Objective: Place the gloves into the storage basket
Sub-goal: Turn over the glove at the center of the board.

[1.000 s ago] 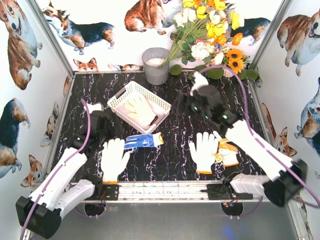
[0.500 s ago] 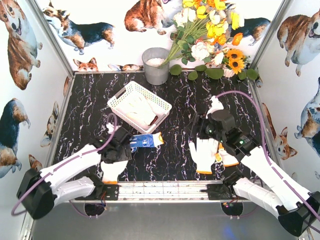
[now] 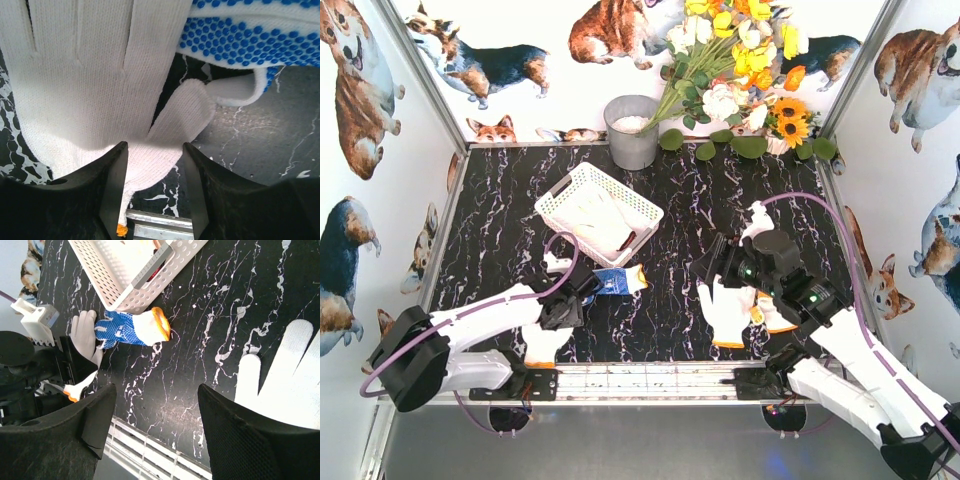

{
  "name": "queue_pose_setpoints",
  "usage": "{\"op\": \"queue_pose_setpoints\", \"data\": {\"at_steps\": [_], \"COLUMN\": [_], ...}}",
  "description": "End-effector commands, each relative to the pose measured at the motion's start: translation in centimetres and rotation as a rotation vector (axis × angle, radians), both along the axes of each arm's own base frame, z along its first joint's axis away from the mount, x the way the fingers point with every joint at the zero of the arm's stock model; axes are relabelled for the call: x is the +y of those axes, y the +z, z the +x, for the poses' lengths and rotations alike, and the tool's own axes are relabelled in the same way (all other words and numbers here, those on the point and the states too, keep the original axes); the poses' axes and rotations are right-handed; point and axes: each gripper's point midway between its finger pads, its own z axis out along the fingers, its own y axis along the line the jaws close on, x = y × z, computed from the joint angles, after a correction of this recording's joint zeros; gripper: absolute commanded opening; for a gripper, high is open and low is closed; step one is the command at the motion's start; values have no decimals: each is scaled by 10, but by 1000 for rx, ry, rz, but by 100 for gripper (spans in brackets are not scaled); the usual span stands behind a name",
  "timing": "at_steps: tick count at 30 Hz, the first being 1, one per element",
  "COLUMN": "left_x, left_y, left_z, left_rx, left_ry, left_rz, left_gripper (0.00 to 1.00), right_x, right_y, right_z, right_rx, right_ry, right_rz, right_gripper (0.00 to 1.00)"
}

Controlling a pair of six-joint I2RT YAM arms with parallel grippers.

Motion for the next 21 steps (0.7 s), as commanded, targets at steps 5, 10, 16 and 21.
{"op": "queue_pose_setpoints", "data": {"at_steps": [5, 10, 16, 21], "left_x": [13, 15, 6, 0], "left_y": [-9, -13, -5, 3], "left_z": [-10, -15, -13, -13], "left_rx": [-10, -10, -35, -43], "left_ry": [30, 39, 11, -1], "left_rz": [21, 3, -54, -96], "left_gripper": [33, 21, 4, 0], "right_x": [0, 0, -1, -2], "right_y": [6, 5, 5, 5], "right_z": [0, 0, -3, -5], "right_rx": [-17, -13, -10, -8], "right_ry": [-25, -30, -34, -39], "right_rz": [50, 56, 70, 80], "right_gripper": [67, 67, 67, 67]}}
